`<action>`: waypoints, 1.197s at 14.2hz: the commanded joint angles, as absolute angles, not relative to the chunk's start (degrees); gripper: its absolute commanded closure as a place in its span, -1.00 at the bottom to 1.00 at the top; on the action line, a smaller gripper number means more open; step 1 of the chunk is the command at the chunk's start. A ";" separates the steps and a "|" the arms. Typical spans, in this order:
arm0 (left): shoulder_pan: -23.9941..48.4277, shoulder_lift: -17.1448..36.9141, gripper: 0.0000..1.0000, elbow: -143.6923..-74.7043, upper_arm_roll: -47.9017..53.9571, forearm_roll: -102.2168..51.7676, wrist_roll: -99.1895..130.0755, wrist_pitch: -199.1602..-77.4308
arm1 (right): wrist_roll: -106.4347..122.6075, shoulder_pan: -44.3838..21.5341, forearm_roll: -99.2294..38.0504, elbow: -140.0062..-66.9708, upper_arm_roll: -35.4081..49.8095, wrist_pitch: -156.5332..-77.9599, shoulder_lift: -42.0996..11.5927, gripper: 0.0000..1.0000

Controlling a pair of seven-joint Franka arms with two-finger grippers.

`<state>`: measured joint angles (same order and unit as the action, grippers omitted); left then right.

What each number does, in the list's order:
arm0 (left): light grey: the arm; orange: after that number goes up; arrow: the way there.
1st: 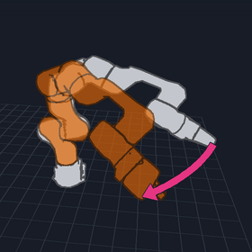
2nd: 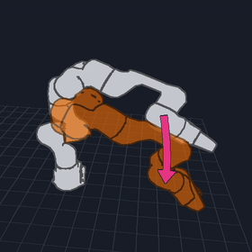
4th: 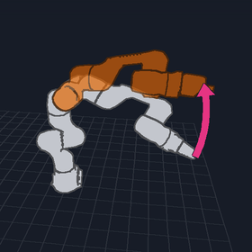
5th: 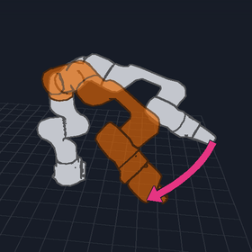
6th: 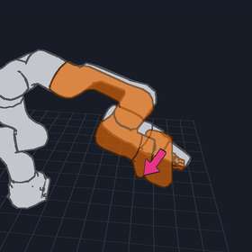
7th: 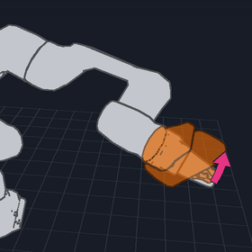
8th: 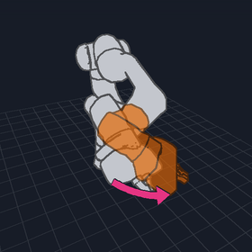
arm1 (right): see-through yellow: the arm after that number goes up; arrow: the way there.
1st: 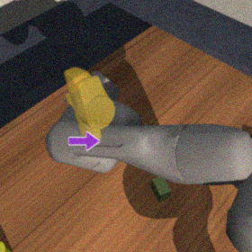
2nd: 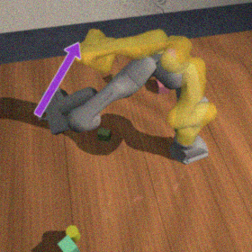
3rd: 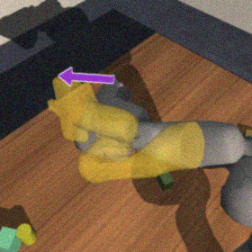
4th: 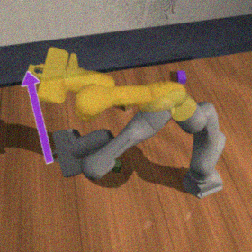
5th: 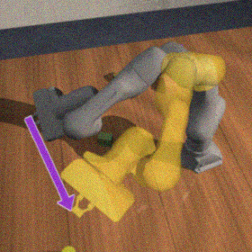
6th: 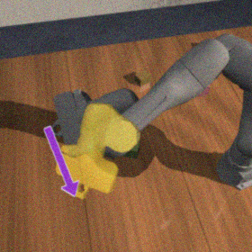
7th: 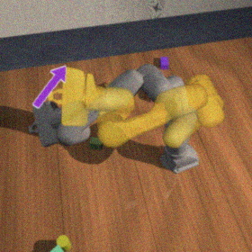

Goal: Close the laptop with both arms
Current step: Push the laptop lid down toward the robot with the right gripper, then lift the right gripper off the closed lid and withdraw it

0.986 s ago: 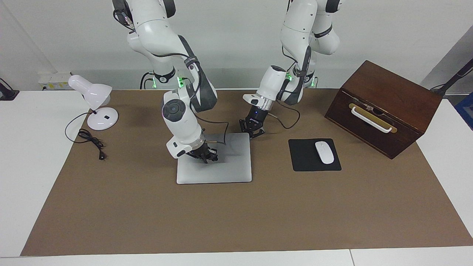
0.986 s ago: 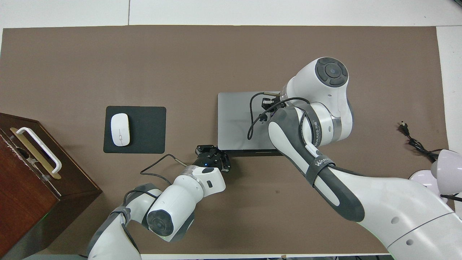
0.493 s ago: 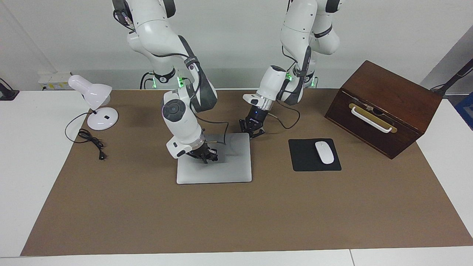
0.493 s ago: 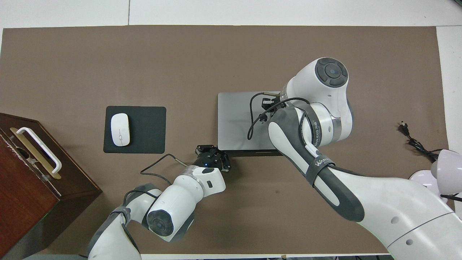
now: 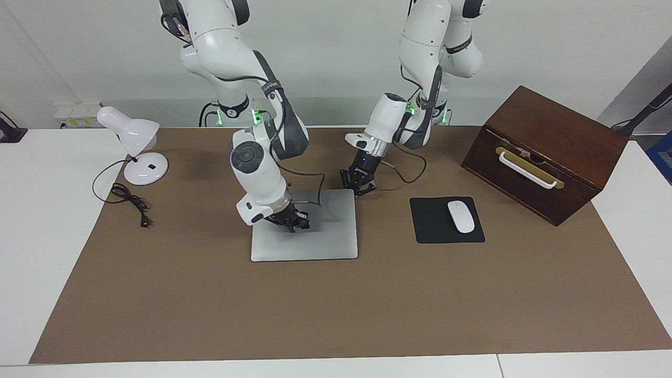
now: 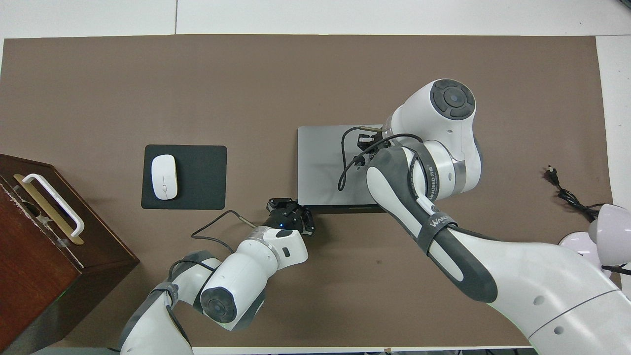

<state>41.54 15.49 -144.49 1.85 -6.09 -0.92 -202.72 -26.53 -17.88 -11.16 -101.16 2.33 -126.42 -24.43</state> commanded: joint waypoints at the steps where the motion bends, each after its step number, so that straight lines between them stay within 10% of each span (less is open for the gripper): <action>1: 42.80 17.14 1.00 -149.24 0.97 -7.21 -2.11 -200.74 | -24.87 -17.84 -12.92 -102.66 2.37 -128.50 -24.08 1.00; 15: 41.93 17.05 1.00 -148.80 0.97 -7.21 -2.20 -200.74 | -25.75 -12.58 -12.48 -89.32 0.97 -122.08 -20.39 1.00; 17: 41.57 16.27 1.00 -148.62 0.97 -7.12 -1.41 -200.74 | -24.70 -9.42 -9.42 -84.14 1.23 -120.85 -20.48 0.66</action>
